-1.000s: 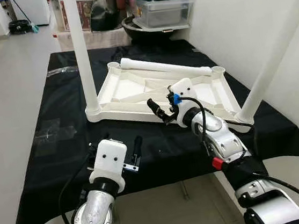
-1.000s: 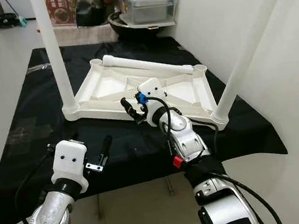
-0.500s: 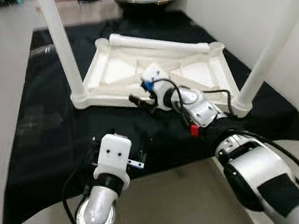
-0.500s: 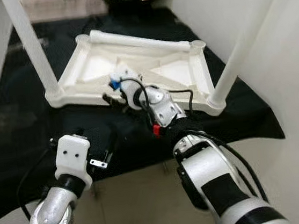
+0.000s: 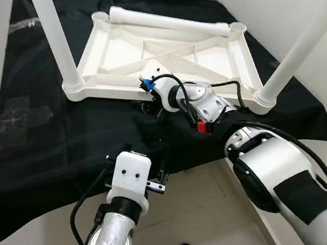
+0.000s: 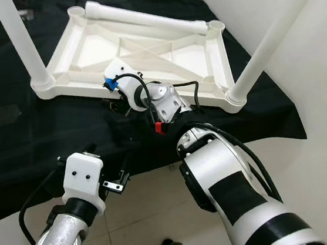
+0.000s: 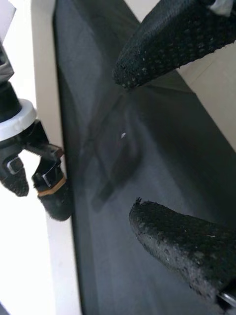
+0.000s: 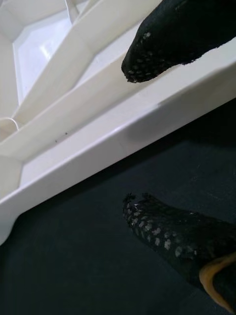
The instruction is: Building children table
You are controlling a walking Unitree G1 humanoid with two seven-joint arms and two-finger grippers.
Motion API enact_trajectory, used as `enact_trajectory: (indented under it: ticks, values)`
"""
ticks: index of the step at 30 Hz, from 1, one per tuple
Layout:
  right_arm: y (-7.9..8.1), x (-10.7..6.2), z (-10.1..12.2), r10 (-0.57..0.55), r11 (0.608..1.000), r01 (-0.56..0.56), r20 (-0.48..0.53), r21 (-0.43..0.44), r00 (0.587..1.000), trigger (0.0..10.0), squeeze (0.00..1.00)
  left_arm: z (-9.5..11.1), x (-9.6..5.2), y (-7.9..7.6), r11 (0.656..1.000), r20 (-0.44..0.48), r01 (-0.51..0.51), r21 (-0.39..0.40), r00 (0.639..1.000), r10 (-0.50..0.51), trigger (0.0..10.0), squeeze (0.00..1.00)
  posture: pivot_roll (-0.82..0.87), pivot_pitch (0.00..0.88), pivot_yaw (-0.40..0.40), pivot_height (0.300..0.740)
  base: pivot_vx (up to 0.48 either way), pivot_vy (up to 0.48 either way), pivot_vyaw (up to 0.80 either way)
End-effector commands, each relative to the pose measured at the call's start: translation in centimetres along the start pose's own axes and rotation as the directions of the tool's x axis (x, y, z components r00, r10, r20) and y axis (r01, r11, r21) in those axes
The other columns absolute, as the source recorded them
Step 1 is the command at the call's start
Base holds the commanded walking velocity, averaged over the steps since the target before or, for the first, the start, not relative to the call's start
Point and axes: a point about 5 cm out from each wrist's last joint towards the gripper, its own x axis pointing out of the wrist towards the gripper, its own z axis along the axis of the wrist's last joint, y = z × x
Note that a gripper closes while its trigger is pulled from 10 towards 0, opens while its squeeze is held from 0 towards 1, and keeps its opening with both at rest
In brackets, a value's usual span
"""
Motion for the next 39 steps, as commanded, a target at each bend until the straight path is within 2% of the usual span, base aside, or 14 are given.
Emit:
enact_trajectory:
  ticks: [1,14,19,20,21,23,24,25,26,28,30,33,34,39]
  values:
    - [0.3,0.2,0.4,0.011,0.999,-0.011,-0.001,-0.030,1.000,10.0,0.00,0.6,-0.7,-1.5,0.998,0.001,0.032,-0.050,1.000,-0.032,10.0,0.00,0.08,0.310,-0.174,0.740,0.000,0.000,0.00]
    - [1.8,1.1,2.0,0.082,0.994,-0.083,-0.020,-0.077,0.996,10.0,0.00,1.1,-1.6,-2.0,0.997,-0.023,0.000,-0.080,1.000,-0.002,10.0,0.00,0.06,0.339,-0.215,0.740,0.000,0.000,0.00]
    - [4.1,1.2,1.2,0.348,0.920,-0.368,-0.154,-0.134,0.925,10.0,0.00,1.0,-1.8,-1.8,0.997,-0.039,-0.024,-0.080,0.999,0.021,10.0,0.00,0.06,0.355,-0.233,0.740,0.000,0.000,0.00]
    - [4.1,1.2,1.2,0.348,0.920,-0.368,-0.154,-0.134,0.925,10.0,0.00,1.0,-1.8,-1.8,0.997,-0.039,-0.024,-0.080,0.999,0.021,10.0,0.00,0.06,0.355,-0.233,0.740,0.000,0.000,0.00]
    - [4.6,1.1,1.1,0.426,0.882,-0.450,-0.169,-0.143,0.889,1.4,0.00,1.0,-1.8,-1.8,0.996,-0.043,-0.032,-0.080,0.999,0.028,10.0,0.00,0.06,0.356,-0.233,0.740,0.000,0.000,0.00]
    - [4.6,1.1,1.1,0.426,0.882,-0.450,-0.169,-0.143,0.889,1.4,0.00,1.0,-1.8,-1.8,0.996,-0.043,-0.032,-0.080,0.999,0.028,10.0,0.00,0.06,0.356,-0.233,0.740,0.000,0.000,0.00]
    - [4.9,0.9,1.1,0.480,0.849,-0.506,-0.177,-0.153,0.859,0.0,0.00,1.0,-1.8,-1.7,0.996,-0.045,-0.037,-0.076,0.998,0.033,10.0,0.00,0.06,0.353,-0.236,0.740,0.000,0.000,0.00]
    - [4.9,0.9,1.1,0.480,0.849,-0.506,-0.177,-0.153,0.859,0.0,0.00,1.0,-1.8,-1.7,0.996,-0.045,-0.037,-0.076,0.998,0.033,10.0,0.00,0.06,0.353,-0.236,0.740,0.000,0.000,0.00]
    - [5.0,0.6,0.9,0.537,0.806,-0.566,-0.189,-0.171,0.822,0.0,0.00,1.0,-1.7,-1.6,0.997,-0.043,-0.043,-0.070,0.998,0.040,10.0,0.00,0.05,0.352,-0.233,0.740,0.000,0.000,0.00]
    - [5.0,0.6,0.9,0.537,0.806,-0.566,-0.189,-0.171,0.822,0.0,0.00,1.0,-1.7,-1.6,0.997,-0.043,-0.043,-0.070,0.998,0.040,10.0,0.00,0.05,0.352,-0.233,0.740,0.000,0.000,0.00]
    - [4.7,0.1,0.5,0.590,0.752,-0.627,-0.218,-0.204,0.778,0.0,0.00,1.0,-1.4,-1.3,0.997,-0.036,-0.054,-0.057,0.998,0.052,10.0,0.00,0.04,0.344,-0.230,0.740,0.000,0.000,0.00]
    - [4.2,-0.2,0.5,0.587,0.740,-0.632,-0.239,-0.230,0.774,0.0,0.00,1.0,-1.2,-0.9,0.997,-0.029,-0.066,-0.050,0.997,0.065,10.0,0.00,0.04,0.339,-0.229,0.740,0.000,0.000,0.00]
    - [4.0,-0.3,0.6,0.582,0.734,-0.630,-0.245,-0.253,0.776,0.6,0.00,1.1,-1.1,-0.7,0.996,-0.023,-0.071,-0.045,0.997,0.070,10.0,0.00,0.04,0.334,-0.228,0.740,0.000,0.000,0.00]
    - [3.9,-0.6,0.8,0.602,0.688,-0.647,-0.240,-0.329,0.762,0.0,0.00,1.2,-0.8,-0.4,0.996,-0.011,-0.077,-0.034,0.997,0.077,10.0,0.00,0.04,0.322,-0.222,0.740,0.000,0.000,0.00]
